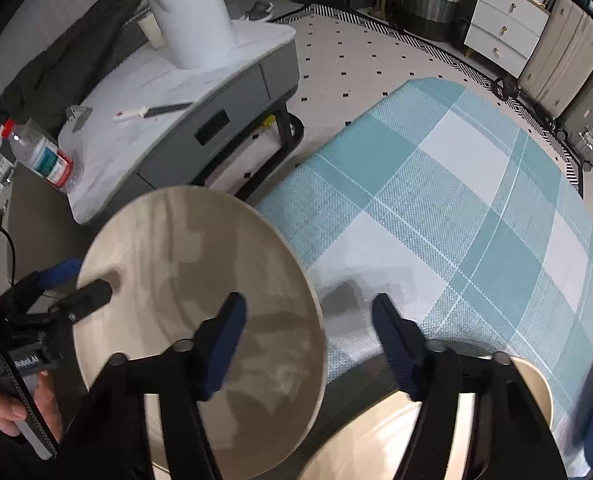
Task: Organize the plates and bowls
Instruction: 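Lift the cream plate on edge with both tools gripping its rim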
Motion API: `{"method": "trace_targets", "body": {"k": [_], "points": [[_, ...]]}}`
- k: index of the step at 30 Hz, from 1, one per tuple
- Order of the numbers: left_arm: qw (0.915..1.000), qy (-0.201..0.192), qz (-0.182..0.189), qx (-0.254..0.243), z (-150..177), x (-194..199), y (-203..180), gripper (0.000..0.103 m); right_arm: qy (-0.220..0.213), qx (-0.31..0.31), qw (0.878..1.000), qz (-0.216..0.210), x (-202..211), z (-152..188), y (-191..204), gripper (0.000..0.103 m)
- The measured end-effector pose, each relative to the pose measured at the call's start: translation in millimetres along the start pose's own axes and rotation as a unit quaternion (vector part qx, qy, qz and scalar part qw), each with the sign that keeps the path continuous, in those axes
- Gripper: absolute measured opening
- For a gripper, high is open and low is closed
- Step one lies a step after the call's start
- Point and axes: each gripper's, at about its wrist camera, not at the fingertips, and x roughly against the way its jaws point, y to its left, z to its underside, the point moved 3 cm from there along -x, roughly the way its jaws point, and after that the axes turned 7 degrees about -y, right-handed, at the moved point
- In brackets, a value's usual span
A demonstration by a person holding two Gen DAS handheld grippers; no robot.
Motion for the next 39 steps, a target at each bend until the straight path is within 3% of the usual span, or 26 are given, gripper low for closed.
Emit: {"method": "trace_targets", "body": {"k": [2,4,11,16,18,20,26,39], "points": [[0.9999,0.012,0.006,0.008,0,-3,1,0.071,0.000,0.000,1.000,-0.005,-1,0,1,0.061],[0.9994,0.024,0.019,0.015,2,-5,2,0.063,0.000,0.001,1.000,-0.008,-3,1,1,0.060],[0.9984,0.015,0.047,0.027,7,-3,2,0.052,0.011,-0.010,1.000,-0.016,-11,4,-2,0.046],[0.9983,0.014,0.052,0.023,6,-1,1,0.051,0.009,-0.010,1.000,-0.018,-10,5,-2,0.040],[0.9972,0.015,0.063,0.039,6,-2,5,0.045,0.010,-0.010,1.000,-0.017,-9,6,-2,0.039],[0.9938,0.025,0.090,0.061,6,-3,9,0.035,0.011,-0.013,1.000,-0.018,-9,7,-2,0.031],[0.9927,0.031,0.110,0.036,8,0,-2,0.011,0.009,-0.019,0.999,-0.028,-5,9,-3,0.020],[0.9953,0.052,0.079,0.023,8,2,-7,0.012,0.017,-0.051,0.998,-0.033,-2,10,-6,0.013]]}}
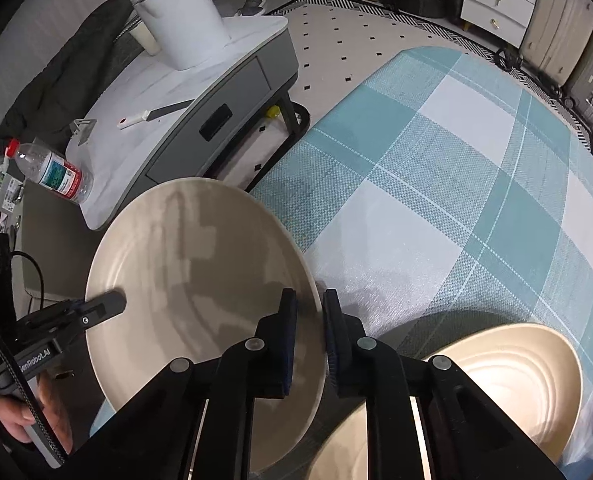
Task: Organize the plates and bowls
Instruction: 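Lift the cream plate on edge with both tools gripping its rim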
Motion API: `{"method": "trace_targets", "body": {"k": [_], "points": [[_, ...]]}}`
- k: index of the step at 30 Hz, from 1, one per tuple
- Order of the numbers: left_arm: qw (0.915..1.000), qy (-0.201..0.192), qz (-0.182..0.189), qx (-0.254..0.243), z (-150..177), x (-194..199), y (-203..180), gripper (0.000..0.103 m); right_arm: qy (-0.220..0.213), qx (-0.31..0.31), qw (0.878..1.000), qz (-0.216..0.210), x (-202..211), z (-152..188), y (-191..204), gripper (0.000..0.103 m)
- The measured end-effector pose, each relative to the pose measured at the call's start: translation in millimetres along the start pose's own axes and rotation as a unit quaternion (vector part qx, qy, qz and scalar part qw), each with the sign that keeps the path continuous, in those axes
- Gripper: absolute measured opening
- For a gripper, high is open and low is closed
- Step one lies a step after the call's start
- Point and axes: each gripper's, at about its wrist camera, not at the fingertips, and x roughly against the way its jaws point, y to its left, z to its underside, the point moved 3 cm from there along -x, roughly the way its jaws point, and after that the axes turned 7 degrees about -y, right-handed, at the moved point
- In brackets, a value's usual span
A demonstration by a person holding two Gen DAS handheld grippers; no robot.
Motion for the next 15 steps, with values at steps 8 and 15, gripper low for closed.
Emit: {"method": "trace_targets", "body": {"k": [8,15], "points": [[0.9999,0.013,-0.005,-0.009,-4,4,-4,0.012,0.003,-0.014,1.000,-0.003,0,-3,-3,0.013],[0.9998,0.009,-0.004,-0.016,-8,18,-11,0.012,-0.001,-0.023,1.000,-0.005,13,-6,-4,0.013]]}}
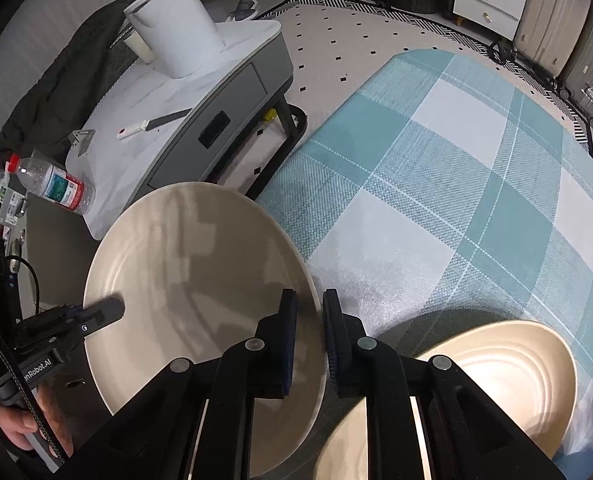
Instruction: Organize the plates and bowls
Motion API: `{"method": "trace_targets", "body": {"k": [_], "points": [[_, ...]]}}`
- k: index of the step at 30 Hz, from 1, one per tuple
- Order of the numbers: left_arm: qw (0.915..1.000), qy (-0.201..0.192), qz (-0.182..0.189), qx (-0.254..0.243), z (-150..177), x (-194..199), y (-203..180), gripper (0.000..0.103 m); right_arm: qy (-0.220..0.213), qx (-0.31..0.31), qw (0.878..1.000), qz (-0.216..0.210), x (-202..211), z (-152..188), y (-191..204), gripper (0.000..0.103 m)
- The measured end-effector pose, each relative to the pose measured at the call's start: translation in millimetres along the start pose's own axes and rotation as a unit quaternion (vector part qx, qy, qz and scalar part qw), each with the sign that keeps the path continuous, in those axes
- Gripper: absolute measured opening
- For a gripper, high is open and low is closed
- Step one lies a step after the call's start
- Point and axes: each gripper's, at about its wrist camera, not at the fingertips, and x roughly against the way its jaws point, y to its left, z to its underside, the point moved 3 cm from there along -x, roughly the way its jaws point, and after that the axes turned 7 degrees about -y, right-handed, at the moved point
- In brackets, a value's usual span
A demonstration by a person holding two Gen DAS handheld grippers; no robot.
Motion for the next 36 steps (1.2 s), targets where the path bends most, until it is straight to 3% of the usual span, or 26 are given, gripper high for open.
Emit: {"method": "trace_targets", "body": {"k": [15,36], "points": [[0.9999,-0.001,0.014,-0.008,22,40,-19,0.012,-0.003,0.008,1.000,0.018,54,21,9,0.013],[0.9994,0.009,0.019,-0.026,111,69,-42,0.012,-0.020,0.003,1.000,0.013,97,137,1,0.013]]}}
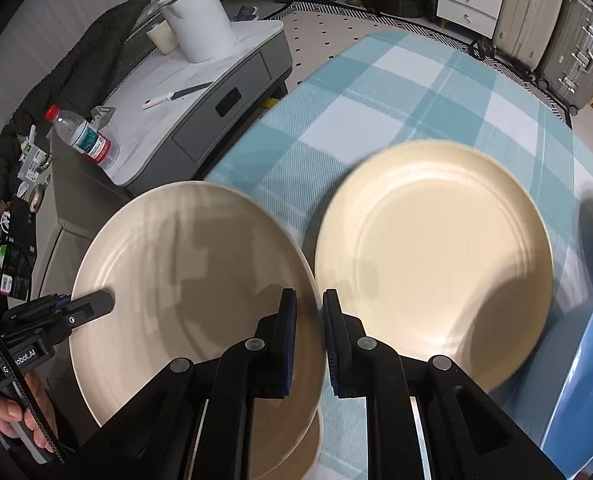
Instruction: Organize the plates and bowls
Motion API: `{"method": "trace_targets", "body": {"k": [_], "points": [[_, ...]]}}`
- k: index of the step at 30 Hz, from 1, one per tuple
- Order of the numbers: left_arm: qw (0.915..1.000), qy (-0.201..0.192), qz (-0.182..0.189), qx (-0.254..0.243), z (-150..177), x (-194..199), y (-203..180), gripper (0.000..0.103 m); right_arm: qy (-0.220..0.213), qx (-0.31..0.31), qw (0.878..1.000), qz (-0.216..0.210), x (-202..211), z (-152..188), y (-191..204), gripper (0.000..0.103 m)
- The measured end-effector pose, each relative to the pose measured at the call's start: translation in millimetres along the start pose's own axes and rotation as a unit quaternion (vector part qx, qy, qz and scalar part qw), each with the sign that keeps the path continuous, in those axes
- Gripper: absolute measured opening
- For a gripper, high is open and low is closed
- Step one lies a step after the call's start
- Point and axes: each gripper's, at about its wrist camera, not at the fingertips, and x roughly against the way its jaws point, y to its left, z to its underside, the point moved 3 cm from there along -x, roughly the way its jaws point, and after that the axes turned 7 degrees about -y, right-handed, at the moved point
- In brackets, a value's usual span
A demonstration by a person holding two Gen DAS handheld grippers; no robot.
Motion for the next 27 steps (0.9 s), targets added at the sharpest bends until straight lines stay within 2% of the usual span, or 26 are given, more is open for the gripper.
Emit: {"method": "trace_targets", "body": {"k": [6,13,24,27], "points": [[1.0000,0.005,-0.002,-0.001,20,6,4,0.011,-0.008,0.005,1.000,0.011,7,31,8,0.013],[0.9991,-0.007,-0.032,-0.028,37,9,0,0.012,-0.019,0.016,1.000,0.014,7,57,16,0.013],[0.9928,-0.029,-0.080,-0.084,51,6,-12,0.017,-0.044,0.033,0.998,0.035,10,75,21,0.013],[0.9928,-0.027,-0.078,-0.087,52,5,-14,0.017,-0.058,0.043,0.996,0.051,15,79,23,0.014]]}}
